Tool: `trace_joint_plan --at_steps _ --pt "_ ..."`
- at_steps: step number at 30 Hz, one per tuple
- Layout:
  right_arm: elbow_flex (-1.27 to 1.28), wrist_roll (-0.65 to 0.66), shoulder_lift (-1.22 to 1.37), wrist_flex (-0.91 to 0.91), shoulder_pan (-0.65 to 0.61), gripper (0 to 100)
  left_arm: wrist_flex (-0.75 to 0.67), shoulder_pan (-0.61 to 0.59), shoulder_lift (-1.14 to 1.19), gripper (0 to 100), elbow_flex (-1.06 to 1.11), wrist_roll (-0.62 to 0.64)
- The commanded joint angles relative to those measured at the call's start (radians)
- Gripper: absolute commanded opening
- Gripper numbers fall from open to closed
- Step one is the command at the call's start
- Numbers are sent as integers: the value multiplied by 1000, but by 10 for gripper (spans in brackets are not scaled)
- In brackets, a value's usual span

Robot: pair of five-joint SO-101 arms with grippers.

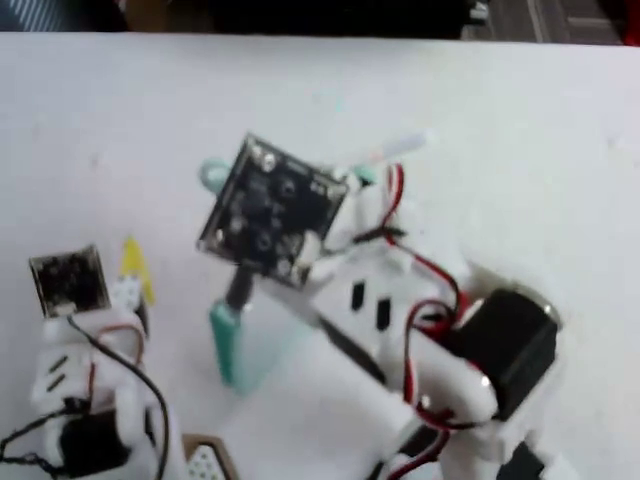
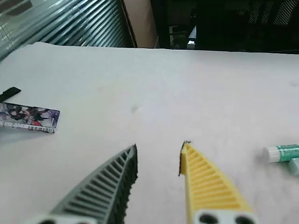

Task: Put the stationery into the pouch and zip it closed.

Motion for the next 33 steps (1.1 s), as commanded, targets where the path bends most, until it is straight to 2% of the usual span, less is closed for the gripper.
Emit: trace_joint_plan --at_steps 1,5,13,18,22,28,33 --pt "9 11 -18 19 4 17 75 18 -7 177 -140 -60" --pt "-8 11 -24 16 8 17 115 18 -7 177 -222 -118" --pt "-233 3 -116 15 206 17 166 19 -7 177 -273 -123" --pt "-318 3 -122 13 205 17 166 82 -7 177 -267 -87" --pt "-319 0 -125 -67 206 17 157 116 -7 177 -238 -87" --pt "-319 -158 -125 -162 209 16 54 150 -7 177 -74 -87" --pt "-305 -167 -102 -111 214 16 15 147 -7 177 -21 -87"
